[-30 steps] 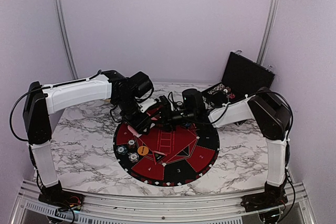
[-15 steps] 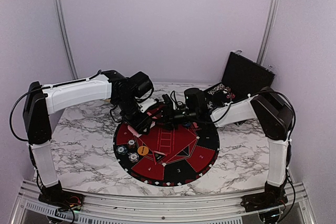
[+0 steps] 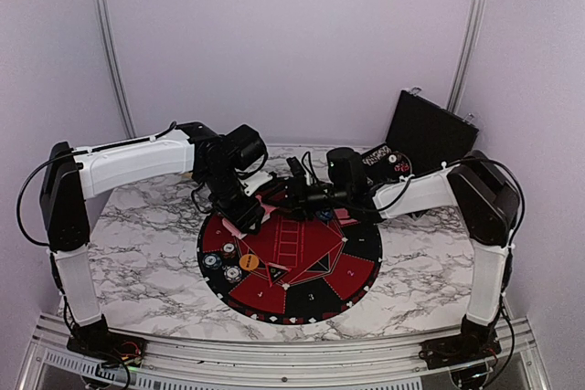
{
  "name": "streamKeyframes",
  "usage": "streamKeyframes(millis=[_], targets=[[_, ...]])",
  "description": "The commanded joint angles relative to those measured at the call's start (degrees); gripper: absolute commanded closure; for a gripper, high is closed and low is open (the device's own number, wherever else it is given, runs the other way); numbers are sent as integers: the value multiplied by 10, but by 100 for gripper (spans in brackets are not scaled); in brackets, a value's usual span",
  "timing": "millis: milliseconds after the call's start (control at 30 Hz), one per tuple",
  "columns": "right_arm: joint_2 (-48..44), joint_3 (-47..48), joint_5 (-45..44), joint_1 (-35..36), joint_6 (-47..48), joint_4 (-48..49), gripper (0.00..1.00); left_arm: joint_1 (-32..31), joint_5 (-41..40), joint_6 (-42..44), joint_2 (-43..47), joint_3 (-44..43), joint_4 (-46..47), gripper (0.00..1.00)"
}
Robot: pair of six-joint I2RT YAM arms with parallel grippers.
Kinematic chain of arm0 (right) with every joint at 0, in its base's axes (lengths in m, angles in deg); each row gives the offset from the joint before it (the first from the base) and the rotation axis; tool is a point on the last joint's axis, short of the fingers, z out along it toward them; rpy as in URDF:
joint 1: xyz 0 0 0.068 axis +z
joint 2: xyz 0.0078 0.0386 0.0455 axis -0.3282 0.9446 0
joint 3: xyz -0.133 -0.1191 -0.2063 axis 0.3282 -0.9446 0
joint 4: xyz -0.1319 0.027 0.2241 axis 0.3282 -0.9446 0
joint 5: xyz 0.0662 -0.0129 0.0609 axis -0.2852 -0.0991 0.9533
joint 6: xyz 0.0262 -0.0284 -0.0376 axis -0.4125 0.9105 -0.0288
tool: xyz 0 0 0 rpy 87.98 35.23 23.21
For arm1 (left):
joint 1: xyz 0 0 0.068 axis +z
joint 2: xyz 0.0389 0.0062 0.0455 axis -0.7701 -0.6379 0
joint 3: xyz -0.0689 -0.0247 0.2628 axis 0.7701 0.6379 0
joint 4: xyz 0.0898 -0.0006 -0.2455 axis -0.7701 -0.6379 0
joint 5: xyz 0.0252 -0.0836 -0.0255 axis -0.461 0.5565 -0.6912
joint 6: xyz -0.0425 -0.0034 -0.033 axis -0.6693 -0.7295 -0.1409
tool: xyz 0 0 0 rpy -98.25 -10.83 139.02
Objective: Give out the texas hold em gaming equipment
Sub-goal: Pick up the poker card from the face-down deck piles.
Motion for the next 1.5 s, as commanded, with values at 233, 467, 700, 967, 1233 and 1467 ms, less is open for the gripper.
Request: streamKeyframes(millis=[233, 467, 700, 967, 1233, 1467], targets=[[-32, -17, -3, -10, -8, 12, 66, -1, -6, 4, 2, -11, -4, 69], [-35, -25, 2, -9, -15, 19, 71, -1, -8, 3, 2, -12, -3, 69], [-40, -33, 3, -9, -21, 26, 76, -1, -9, 3, 1, -13, -3, 69], [-38, -29, 7, -5, -24, 28, 81, -1, -9, 2, 1, -13, -3, 69], [-36, -26, 8, -6, -24, 24, 90, 0, -10, 2, 2, -12, -3, 69], [-38, -23, 11, -12, -27, 24, 100, 0, -11, 3, 4, -10, -3, 69]])
